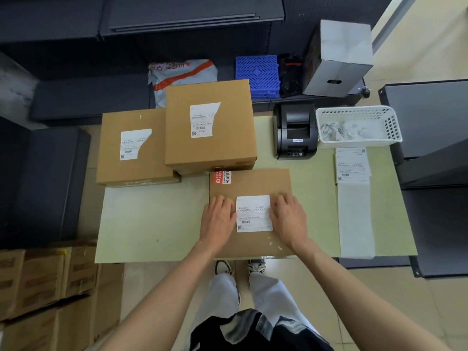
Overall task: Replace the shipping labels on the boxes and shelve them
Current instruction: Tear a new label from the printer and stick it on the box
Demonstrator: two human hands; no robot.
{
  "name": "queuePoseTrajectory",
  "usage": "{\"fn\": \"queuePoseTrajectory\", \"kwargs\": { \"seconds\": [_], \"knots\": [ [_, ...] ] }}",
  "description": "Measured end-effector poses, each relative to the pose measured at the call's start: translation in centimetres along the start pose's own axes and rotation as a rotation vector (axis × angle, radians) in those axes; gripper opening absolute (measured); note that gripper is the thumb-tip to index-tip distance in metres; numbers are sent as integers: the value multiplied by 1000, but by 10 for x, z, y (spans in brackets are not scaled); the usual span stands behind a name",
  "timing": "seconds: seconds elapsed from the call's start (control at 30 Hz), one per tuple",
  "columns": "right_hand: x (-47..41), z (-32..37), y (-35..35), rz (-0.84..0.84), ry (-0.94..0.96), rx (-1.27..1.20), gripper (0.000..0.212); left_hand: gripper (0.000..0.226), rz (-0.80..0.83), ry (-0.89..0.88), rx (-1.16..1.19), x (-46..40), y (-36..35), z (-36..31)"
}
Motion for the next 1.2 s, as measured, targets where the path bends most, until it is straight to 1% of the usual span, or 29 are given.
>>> {"fn": "queuePoseTrajectory", "kwargs": {
  "seconds": [0.03,0.07,0.13,0.17,0.2,0.3,0.37,0.47,0.6,0.7,0.83,0.87,0.93,1.0,1.1,1.2],
  "knots": [
    [1,6,2,-36,99,61,10,16,16,-93,-62,1,-3,-2],
    [2,13,3,-48,187,109,11,31,42,-190,-111,1,-8,-3],
    [5,24,-4,46,296,166,30,60,123,-334,-167,2,-14,-9],
    [6,28,-8,104,329,188,38,69,164,-374,-215,3,-14,-14],
    [6,31,-11,147,352,207,46,73,207,-394,-265,4,-15,-18],
    [9,38,-14,251,363,242,62,71,243,-422,-412,4,-12,-30],
    [9,37,-16,277,382,258,58,69,267,-404,-459,5,-13,-33],
    [8,31,-20,322,392,282,55,69,292,-339,-448,5,-15,-23],
    [7,20,-12,316,375,283,53,70,310,-296,-394,7,-13,-10],
    [10,10,-10,316,371,299,60,69,316,-284,-370,8,-11,-6],
    [10,4,-13,320,356,282,66,69,362,-264,-344,6,-8,-6],
    [11,7,-12,320,354,276,66,69,373,-267,-340,5,-6,-6],
    [10,11,-10,332,342,296,57,71,378,-264,-332,7,-5,-6],
    [11,12,-8,298,344,301,57,71,342,-255,-328,11,-4,-7],
    [25,16,-8,267,369,314,64,70,299,-318,-322,28,-9,-18],
    [52,28,-11,257,449,261,56,76,321,-420,-316,57,-22,-30]
  ]
}}
Point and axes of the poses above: each hand's wrist, its own x-axis away from the middle knuckle, its own y-axis out of the back of the hand, z = x × y, the point moved 5 cm from there along -x, towards the middle knuckle, and after that the axes turned 4 degrees about -x, right-handed, at the moved point
